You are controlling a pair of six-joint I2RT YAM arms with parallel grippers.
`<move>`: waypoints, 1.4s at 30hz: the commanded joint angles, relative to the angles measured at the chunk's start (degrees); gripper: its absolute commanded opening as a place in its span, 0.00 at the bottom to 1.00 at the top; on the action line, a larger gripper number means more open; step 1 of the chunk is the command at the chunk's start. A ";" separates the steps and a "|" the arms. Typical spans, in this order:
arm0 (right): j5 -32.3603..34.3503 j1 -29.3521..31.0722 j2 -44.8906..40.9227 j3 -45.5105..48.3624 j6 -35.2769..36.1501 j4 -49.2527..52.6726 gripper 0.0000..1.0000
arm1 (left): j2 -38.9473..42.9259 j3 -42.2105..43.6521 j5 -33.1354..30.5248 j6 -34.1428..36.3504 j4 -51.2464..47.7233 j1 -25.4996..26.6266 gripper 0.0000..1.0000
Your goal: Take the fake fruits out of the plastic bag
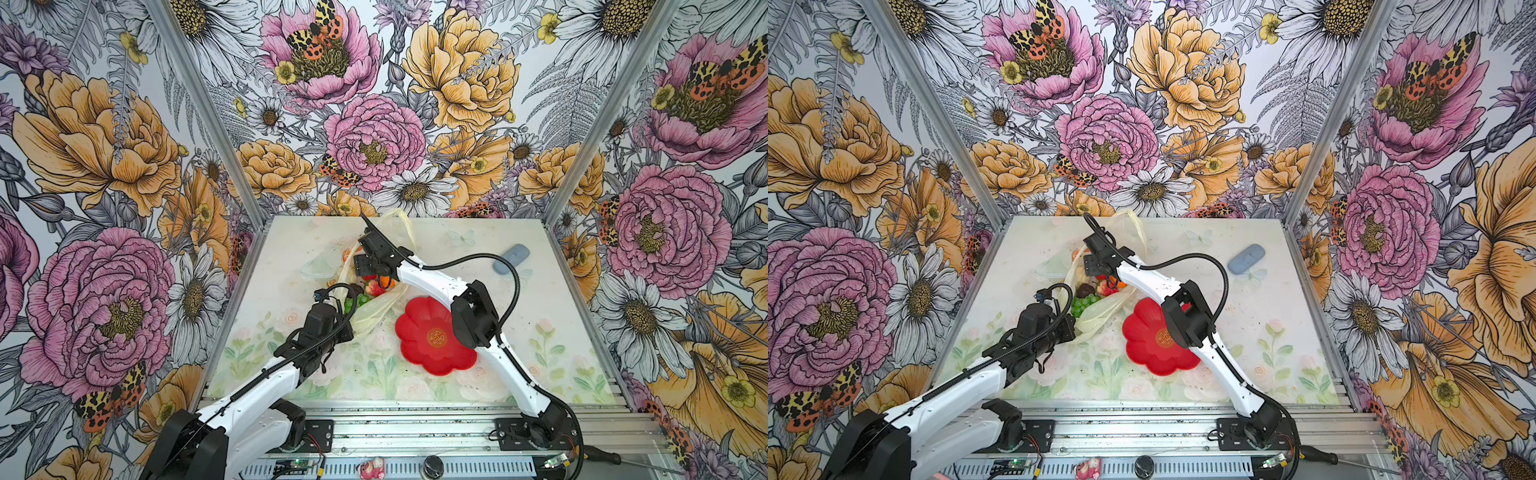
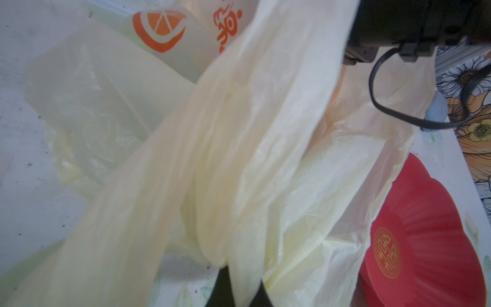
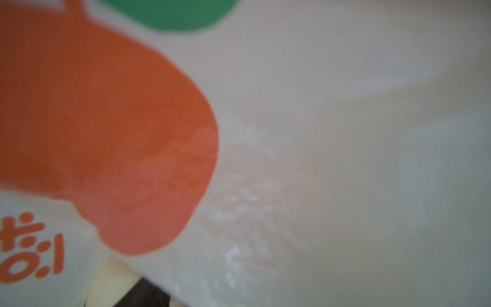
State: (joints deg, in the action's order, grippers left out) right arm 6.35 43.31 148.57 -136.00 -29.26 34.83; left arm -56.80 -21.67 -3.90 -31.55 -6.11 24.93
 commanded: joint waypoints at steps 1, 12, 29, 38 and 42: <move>-1.25 0.32 1.97 -1.48 0.93 0.33 0.81 | -0.48 0.41 1.40 -0.41 1.80 -0.49 0.00; 0.06 0.54 2.49 -1.16 1.74 1.73 0.76 | -0.56 0.39 1.44 -0.36 1.84 -0.59 0.00; 0.37 1.21 -3.05 3.14 2.54 2.61 0.61 | -0.41 0.48 1.34 -0.49 1.64 -0.85 0.00; 0.24 3.57 -10.84 10.27 3.13 2.26 0.61 | -0.60 0.40 1.28 -0.40 1.70 -0.88 0.00; 0.22 3.96 -14.67 14.75 2.90 1.43 0.61 | -0.60 0.40 1.26 -0.39 1.75 -0.92 0.00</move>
State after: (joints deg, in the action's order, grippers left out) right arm 6.35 46.52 139.65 -123.39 -26.85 36.56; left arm -57.12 -21.67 -3.33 -31.55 -5.93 24.56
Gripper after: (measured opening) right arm 0.614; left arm 0.047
